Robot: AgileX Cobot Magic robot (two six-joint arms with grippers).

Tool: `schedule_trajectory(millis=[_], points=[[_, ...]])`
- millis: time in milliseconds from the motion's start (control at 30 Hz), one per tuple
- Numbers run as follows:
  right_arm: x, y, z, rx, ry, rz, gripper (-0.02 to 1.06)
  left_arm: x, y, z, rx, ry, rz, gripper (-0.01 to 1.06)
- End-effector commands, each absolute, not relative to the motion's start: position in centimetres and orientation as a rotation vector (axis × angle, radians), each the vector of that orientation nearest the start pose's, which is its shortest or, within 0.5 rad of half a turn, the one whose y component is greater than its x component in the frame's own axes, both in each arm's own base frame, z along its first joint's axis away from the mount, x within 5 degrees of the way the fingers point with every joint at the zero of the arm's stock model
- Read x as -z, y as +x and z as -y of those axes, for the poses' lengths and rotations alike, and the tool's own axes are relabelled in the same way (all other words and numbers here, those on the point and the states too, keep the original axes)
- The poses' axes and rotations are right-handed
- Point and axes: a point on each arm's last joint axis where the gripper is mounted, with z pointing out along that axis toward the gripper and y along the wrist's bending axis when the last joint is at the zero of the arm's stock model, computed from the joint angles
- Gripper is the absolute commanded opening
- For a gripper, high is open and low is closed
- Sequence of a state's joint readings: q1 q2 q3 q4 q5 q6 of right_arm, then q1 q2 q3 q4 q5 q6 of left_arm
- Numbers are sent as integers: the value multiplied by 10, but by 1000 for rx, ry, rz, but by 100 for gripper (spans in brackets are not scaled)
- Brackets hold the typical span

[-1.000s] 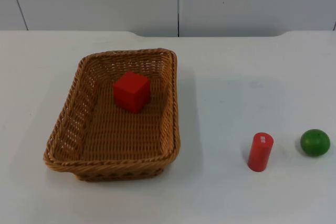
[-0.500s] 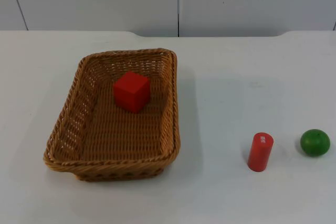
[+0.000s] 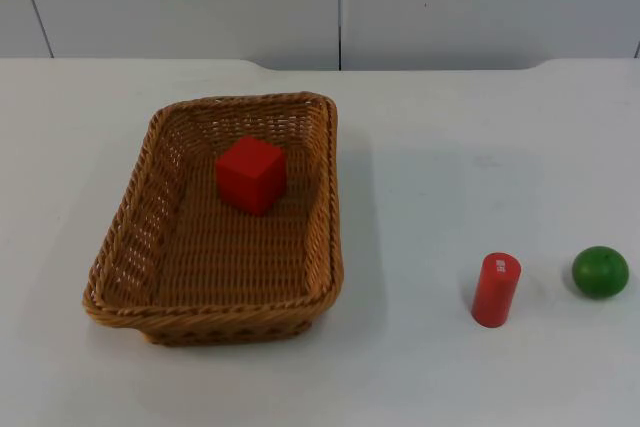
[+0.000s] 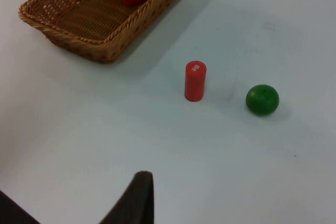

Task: Pick up the basket with the left hand and place the object to the left of the red cylinder into the basket with the right hand.

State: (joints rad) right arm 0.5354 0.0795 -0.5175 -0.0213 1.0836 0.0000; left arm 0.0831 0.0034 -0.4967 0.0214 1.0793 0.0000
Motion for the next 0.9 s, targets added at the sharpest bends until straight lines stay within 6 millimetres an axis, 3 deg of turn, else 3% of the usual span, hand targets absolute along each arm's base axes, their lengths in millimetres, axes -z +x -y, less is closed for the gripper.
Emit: schedule_trajectory(millis=[0, 600, 867], points=[[-281, 5, -1, -278, -571, -2055, 105, -274, -5, -1, -64, -101, -2064, 105], [-282, -6, 5, -289, -513, -1982, 105, -274, -5, -1, -66, -99, -2064, 105], [-282, -7, 3, -143, -280, -2019, 105, -274, -5, -1, -66, -99, -2064, 105]])
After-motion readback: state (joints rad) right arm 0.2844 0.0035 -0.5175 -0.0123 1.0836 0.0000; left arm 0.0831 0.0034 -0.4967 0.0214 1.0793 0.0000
